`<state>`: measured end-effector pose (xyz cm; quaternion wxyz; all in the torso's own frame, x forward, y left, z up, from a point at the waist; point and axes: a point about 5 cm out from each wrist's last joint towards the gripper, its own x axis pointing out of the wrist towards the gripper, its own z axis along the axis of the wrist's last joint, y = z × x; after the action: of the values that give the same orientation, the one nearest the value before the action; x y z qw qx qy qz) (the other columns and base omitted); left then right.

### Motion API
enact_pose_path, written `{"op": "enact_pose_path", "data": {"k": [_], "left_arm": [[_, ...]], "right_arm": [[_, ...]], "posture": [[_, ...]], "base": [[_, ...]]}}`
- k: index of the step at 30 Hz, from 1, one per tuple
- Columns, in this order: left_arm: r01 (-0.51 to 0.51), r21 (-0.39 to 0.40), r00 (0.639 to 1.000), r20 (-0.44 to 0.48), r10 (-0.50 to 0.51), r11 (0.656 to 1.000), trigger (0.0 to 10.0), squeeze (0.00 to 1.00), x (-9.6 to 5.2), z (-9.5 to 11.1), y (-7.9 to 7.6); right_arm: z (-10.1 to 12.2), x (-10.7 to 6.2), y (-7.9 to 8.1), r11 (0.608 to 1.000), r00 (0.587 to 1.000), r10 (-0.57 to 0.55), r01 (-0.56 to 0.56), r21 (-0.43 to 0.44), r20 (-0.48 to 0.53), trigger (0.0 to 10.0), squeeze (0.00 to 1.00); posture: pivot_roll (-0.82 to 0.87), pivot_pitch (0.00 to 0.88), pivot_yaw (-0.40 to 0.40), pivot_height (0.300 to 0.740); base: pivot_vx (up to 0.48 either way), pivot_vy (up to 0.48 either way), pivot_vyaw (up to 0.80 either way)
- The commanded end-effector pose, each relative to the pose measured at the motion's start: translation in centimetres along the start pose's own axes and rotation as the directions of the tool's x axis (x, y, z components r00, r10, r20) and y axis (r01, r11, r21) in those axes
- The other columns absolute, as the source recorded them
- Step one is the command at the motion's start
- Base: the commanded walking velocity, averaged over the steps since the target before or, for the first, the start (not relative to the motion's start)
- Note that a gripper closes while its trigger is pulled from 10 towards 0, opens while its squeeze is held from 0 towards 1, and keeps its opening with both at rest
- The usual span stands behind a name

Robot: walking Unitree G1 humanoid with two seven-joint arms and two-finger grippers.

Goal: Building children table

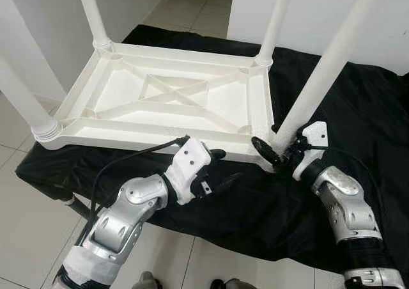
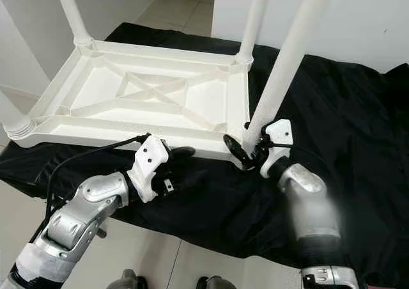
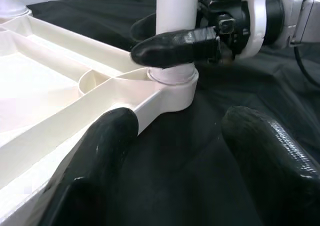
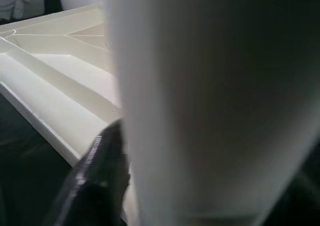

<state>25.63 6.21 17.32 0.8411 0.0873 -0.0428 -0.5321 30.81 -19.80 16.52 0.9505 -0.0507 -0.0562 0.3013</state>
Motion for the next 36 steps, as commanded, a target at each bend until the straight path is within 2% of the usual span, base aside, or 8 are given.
{"op": "enact_pose_path", "data": {"k": [1, 7, 8, 9, 10, 27, 31, 36], "left_arm": [[0.121, 0.000, 0.993, -0.001, -0.121, 0.993, 10.0, 0.00, 0.0, 0.1, -0.8], [0.112, 0.002, 0.994, -0.003, -0.112, 0.994, 10.0, 0.00, 0.0, 0.1, -0.5], [0.113, 0.000, 0.994, -0.006, -0.113, 0.994, 10.0, 0.00, 0.0, 0.1, -0.4], [0.113, 0.000, 0.994, -0.006, -0.113, 0.994, 10.0, 0.00, 0.0, 0.1, -0.4], [0.116, -0.002, 0.993, -0.010, -0.116, 0.993, 10.0, 0.00, 0.0, 0.0, -0.5], [0.094, -0.005, 0.995, -0.021, -0.094, 0.996, 10.0, 0.00, 0.4, -0.6, -0.1], [0.087, -0.004, 0.996, -0.026, -0.087, 0.996, 10.0, 0.00, 0.4, -0.8, -0.1], [0.059, 0.007, 0.998, -0.029, -0.059, 0.998, 10.0, 0.00, 0.4, -0.9, 0.5]], "right_arm": [[-0.6, -0.3, -0.1, 0.999, 0.999, 0.030, -0.030, 0.022, -0.013, 0.0, 0.00], [-0.8, -0.5, -0.2, 0.999, 1.000, 0.021, -0.021, 0.027, -0.008, 0.0, 0.00], [-0.9, -0.7, -0.2, 1.000, 1.000, -0.002, 0.002, 0.030, -0.008, 6.8, 0.00], [-0.9, -0.7, -0.2, 1.000, 1.000, -0.002, 0.002, 0.030, -0.008, 6.8, 0.00], [-0.9, -0.8, -0.2, 0.999, 1.000, -0.022, 0.022, 0.048, -0.006, 10.0, 0.00], [-2.3, -1.7, 1.2, 0.917, 0.919, -0.385, 0.392, 0.078, -0.091, 10.0, 0.00], [-2.3, -2.0, 1.5, 0.873, 0.876, -0.473, 0.480, 0.085, -0.093, 10.0, 0.00], [-2.8, -2.6, 2.3, 0.725, 0.737, -0.664, 0.676, 0.130, -0.126, 10.0, 0.00]], "posture": [[0.06, 0.135, -0.007, 0.740], [0.06, 0.131, -0.001, 0.740], [0.05, 0.140, 0.006, 0.740], [0.05, 0.140, 0.006, 0.740], [0.04, 0.137, 0.007, 0.740], [0.01, 0.145, 0.011, 0.740], [0.00, 0.147, 0.015, 0.740], [0.00, 0.144, 0.015, 0.740]], "base": [[0.000, 0.000, 0.00], [0.000, 0.000, 0.00], [0.000, 0.000, 0.00], [0.000, 0.000, 0.00], [0.000, 0.000, 0.00], [0.000, 0.000, 0.00], [0.000, 0.000, 0.00], [0.000, 0.000, 0.00]]}}
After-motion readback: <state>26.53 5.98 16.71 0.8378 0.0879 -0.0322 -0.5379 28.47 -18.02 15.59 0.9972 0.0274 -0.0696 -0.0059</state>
